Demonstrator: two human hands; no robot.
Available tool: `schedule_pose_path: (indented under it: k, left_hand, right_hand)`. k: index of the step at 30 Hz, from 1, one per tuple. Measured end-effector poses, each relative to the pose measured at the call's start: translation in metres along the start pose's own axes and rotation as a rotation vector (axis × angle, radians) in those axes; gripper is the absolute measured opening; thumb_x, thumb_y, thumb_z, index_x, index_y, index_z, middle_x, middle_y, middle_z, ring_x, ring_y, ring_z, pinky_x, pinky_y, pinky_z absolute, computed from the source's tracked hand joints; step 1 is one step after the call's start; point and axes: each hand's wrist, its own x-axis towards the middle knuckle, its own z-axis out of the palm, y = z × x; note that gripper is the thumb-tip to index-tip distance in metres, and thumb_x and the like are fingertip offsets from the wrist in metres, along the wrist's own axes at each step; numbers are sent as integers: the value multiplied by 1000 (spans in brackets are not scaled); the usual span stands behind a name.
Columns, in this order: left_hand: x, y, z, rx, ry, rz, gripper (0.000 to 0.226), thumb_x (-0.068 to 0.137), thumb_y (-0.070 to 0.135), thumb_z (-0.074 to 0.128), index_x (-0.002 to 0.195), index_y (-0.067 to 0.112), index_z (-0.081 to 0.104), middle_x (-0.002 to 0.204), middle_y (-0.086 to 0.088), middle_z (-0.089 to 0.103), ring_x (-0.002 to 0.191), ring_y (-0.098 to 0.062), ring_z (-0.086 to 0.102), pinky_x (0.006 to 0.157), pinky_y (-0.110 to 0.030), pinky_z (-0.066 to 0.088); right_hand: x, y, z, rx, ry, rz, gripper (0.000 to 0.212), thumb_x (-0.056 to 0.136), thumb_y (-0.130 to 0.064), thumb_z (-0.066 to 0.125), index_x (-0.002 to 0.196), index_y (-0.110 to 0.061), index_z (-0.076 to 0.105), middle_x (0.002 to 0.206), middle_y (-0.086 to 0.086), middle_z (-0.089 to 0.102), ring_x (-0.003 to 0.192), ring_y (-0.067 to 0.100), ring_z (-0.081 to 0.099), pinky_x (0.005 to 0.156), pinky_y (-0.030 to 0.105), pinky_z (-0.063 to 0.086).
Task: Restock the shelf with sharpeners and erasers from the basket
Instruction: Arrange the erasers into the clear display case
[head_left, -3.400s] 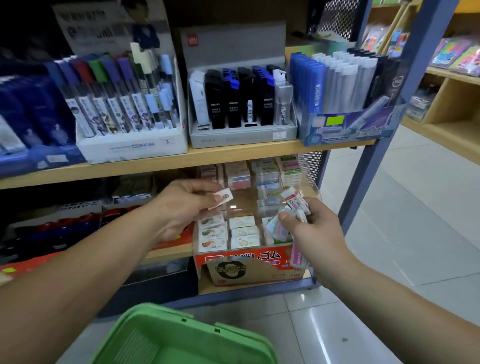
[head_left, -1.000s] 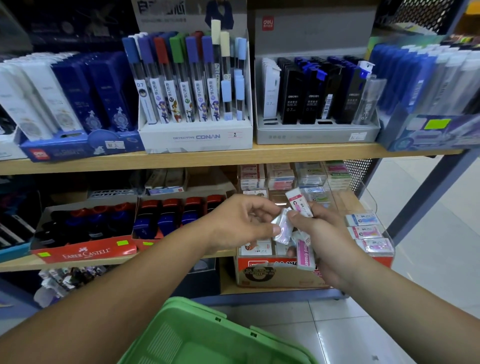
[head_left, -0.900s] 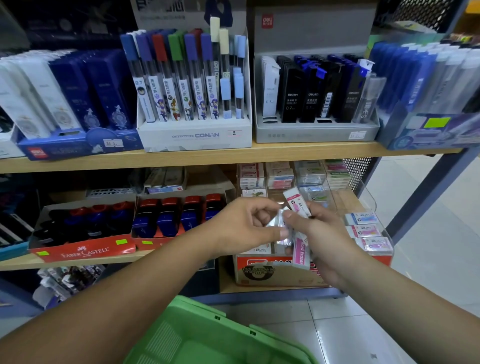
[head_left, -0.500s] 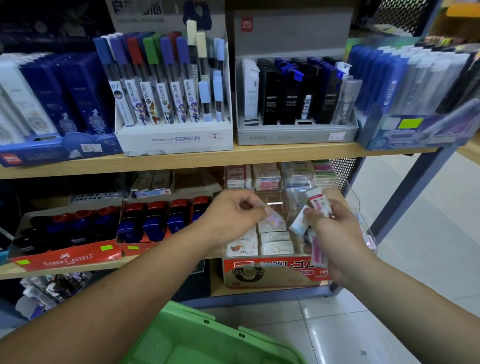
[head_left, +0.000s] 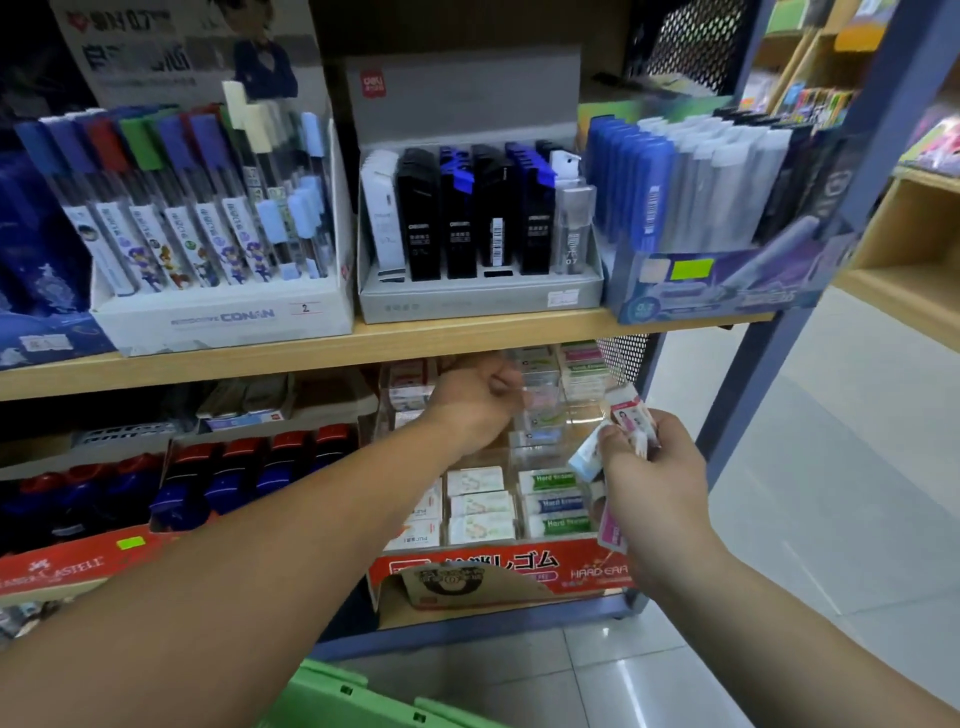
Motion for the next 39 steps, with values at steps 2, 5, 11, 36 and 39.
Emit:
schedule_pose_path:
  k: [2, 5, 11, 36, 39]
  left_hand:
    - [0, -5, 4, 43, 13, 34, 12, 95, 18, 72, 105, 24, 73, 94, 15, 65, 95, -8, 62, 76, -5, 43]
    - [-3, -4, 7, 178, -1, 70, 21, 101, 26, 64, 118, 32, 75, 117, 15, 70, 102, -9, 65, 89, -19, 50]
    - [-2, -6, 8, 238, 50, 28, 24, 101, 25, 64, 122, 28, 75, 128, 7, 70, 110, -16, 66, 98, -26, 52]
    - [-140, -59, -43, 336, -92, 286, 22, 78, 48, 85, 83, 32, 70, 87, 17, 64, 96, -3, 52, 104, -41, 33]
    - [-139, -60, -42, 334, -69, 311, 26, 76, 42, 87, 88, 31, 66, 83, 16, 64, 88, -4, 56, 96, -41, 44]
  right_hand:
    - [0, 1, -1, 1, -9, 6, 15, 104, -24, 61, 114, -35, 64, 104, -5, 73, 98, 24, 72, 86, 52, 63]
    - [0, 2, -1, 8, -20, 18, 17, 104, -24, 61, 119, -31, 64, 106, -2, 73, 99, 26, 72, 85, 52, 63]
    - [0, 2, -1, 22, -35, 29, 18, 104, -24, 62, 119, -33, 63, 107, -3, 73, 99, 28, 73, 85, 54, 63]
    - [-26, 9, 1, -212, -335, 21, 13, 103, -26, 65, 111, -36, 67, 103, -3, 76, 98, 28, 74, 89, 56, 61]
    - [-27, 11, -3, -206, -339, 50, 13, 103, -23, 64, 109, -34, 67, 104, -2, 77, 97, 27, 75, 87, 56, 62]
